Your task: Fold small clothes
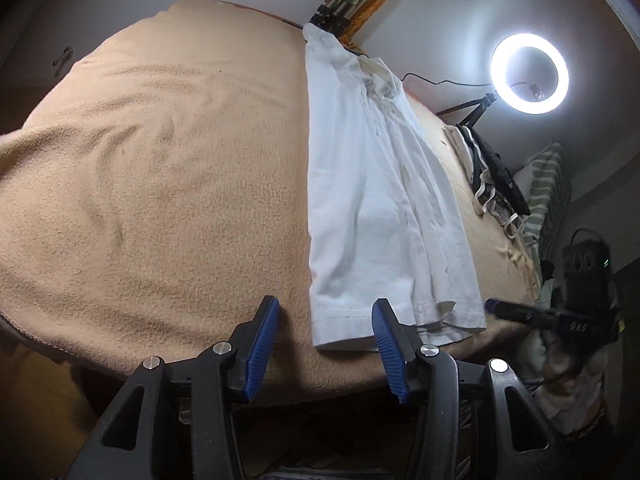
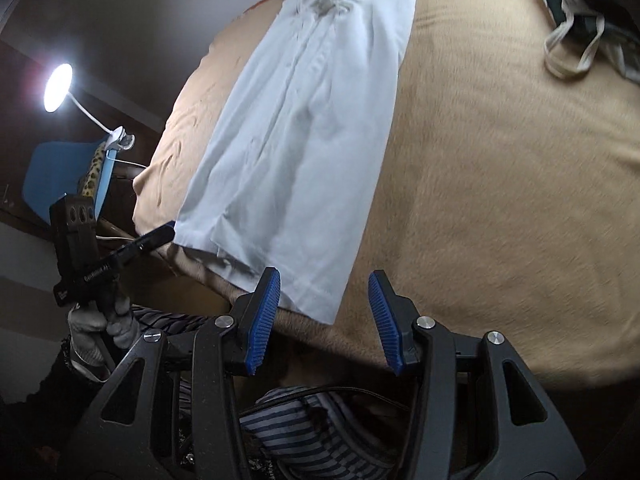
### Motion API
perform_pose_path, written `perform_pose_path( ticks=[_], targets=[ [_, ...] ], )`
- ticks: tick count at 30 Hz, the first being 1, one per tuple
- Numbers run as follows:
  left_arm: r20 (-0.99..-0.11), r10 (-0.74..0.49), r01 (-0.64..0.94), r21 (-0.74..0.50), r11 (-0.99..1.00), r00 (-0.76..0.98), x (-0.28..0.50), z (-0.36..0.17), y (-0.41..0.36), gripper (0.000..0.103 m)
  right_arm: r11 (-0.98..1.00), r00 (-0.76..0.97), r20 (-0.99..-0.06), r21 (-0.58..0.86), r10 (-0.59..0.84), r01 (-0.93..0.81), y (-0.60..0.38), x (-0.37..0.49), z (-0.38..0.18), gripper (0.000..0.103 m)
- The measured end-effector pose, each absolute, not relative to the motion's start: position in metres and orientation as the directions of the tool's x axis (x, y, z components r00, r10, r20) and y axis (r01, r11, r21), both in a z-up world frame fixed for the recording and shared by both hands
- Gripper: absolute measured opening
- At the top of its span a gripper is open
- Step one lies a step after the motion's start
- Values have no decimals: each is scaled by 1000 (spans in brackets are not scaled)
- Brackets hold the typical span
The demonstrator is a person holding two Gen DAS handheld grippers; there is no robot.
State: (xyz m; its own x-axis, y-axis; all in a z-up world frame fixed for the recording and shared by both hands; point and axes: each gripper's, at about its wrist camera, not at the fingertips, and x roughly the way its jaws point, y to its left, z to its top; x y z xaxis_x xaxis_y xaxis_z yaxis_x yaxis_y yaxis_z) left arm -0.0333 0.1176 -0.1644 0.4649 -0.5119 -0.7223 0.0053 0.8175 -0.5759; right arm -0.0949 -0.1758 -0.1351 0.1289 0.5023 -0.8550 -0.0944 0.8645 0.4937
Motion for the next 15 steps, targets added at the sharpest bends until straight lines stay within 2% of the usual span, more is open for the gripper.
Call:
perform_pose_path(
  ticks=[4, 6, 7, 8, 9, 11, 15],
  targets=[
    [-690, -571, -17, -644, 765, 446, -26, -169, 120, 44, 860, 129, -850, 503, 511, -88, -174, -102, -145, 49],
    [-678, -598, -16, -667, 745, 428, -23, -172, 118, 30, 854, 134, -844, 513, 520, -84, -176, -103, -145, 48],
    [-670, -617, -14, -682, 731, 412, -20, -175, 116, 28, 851, 136, -840, 518, 525, -84, -176, -103, -146, 46],
    [-664, -631, -16, -694, 720, 402, -18, -177, 114, 20, 848, 139, -836, 523, 530, -89, -177, -103, -146, 40],
    [-661, -638, -18, -700, 714, 394, -15, -179, 112, 9, 843, 138, -832, 530, 538, -90, -177, -103, -147, 34],
    [-670, -630, -17, -691, 723, 392, -13, -180, 109, 4, 827, 120, -818, 558, 562, -71, -179, -103, -155, 8],
    [-679, -601, 18, -657, 754, 421, -17, -169, 104, 1, 816, 145, -803, 575, 578, -66, -186, -108, -152, 4]
  ],
)
